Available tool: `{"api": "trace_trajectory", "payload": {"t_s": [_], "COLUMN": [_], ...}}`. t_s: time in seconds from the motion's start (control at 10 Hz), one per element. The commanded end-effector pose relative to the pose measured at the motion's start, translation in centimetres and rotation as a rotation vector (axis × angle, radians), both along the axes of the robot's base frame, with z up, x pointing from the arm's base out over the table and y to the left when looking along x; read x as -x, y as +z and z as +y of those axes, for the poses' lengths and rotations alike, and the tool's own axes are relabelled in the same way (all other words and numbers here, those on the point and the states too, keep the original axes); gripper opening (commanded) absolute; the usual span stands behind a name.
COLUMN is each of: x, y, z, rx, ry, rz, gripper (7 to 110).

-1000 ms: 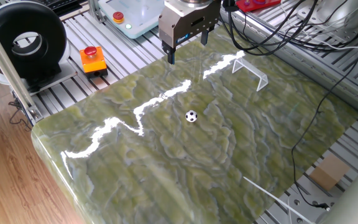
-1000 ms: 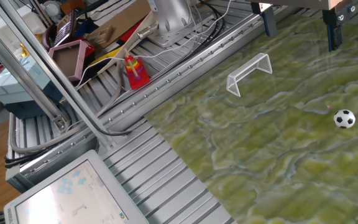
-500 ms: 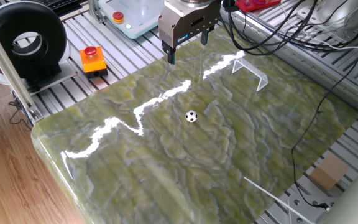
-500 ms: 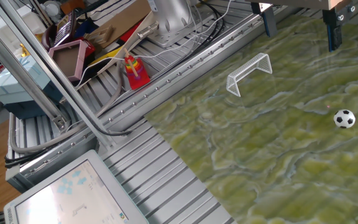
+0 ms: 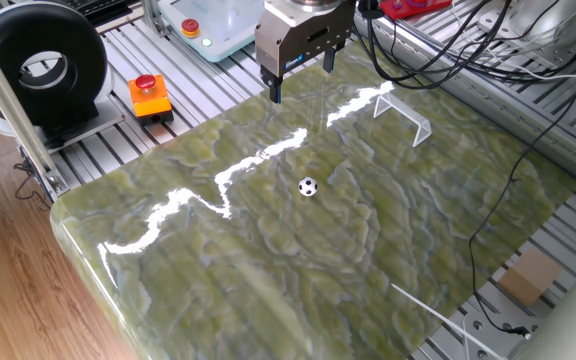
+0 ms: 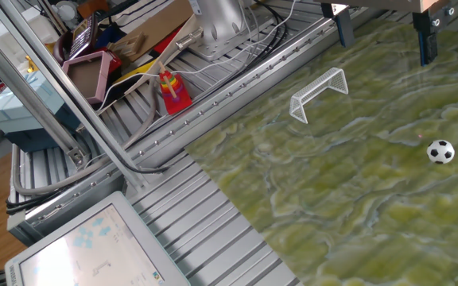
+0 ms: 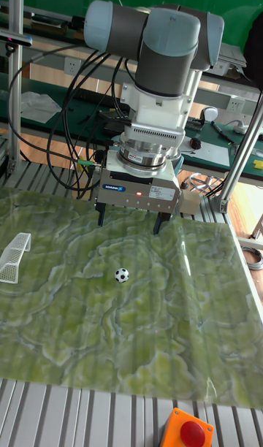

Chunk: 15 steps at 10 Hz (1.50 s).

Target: Push the soccer ball into the goal

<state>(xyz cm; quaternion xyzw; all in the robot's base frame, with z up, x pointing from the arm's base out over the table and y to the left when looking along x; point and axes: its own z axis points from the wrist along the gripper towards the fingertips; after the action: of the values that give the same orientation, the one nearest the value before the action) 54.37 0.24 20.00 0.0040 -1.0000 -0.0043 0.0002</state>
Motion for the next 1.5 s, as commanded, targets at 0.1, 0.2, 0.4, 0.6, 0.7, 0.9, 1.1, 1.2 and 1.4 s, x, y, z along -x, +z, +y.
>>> {"api": "trace_trajectory", "payload": {"t_s": [0.1,0.2,0.4,0.6,0.7,0.9,1.1,1.2,1.4], "x": [-2.28,-2.32,-2.36,-2.34,-2.34,-2.39,-2.38,-2.46,-2.50], "y": [0.04,0.04,0.05,0.08,0.10,0.10,0.09,0.10,0.10], "z": [0.62,0.70,0.83,1.18,1.17,0.99,0.91,0.91,0.90], "rx": [-0.019,-0.023,-0.027,-0.038,-0.037,-0.030,-0.027,-0.027,-0.027], "ry": [-0.025,-0.027,-0.027,-0.030,-0.030,-0.025,-0.024,-0.022,-0.022], "rz": [-0.092,-0.093,-0.095,-0.095,-0.095,-0.096,-0.096,-0.099,-0.101], "gripper": [109,7,7,7,7,7,7,7,7]}}
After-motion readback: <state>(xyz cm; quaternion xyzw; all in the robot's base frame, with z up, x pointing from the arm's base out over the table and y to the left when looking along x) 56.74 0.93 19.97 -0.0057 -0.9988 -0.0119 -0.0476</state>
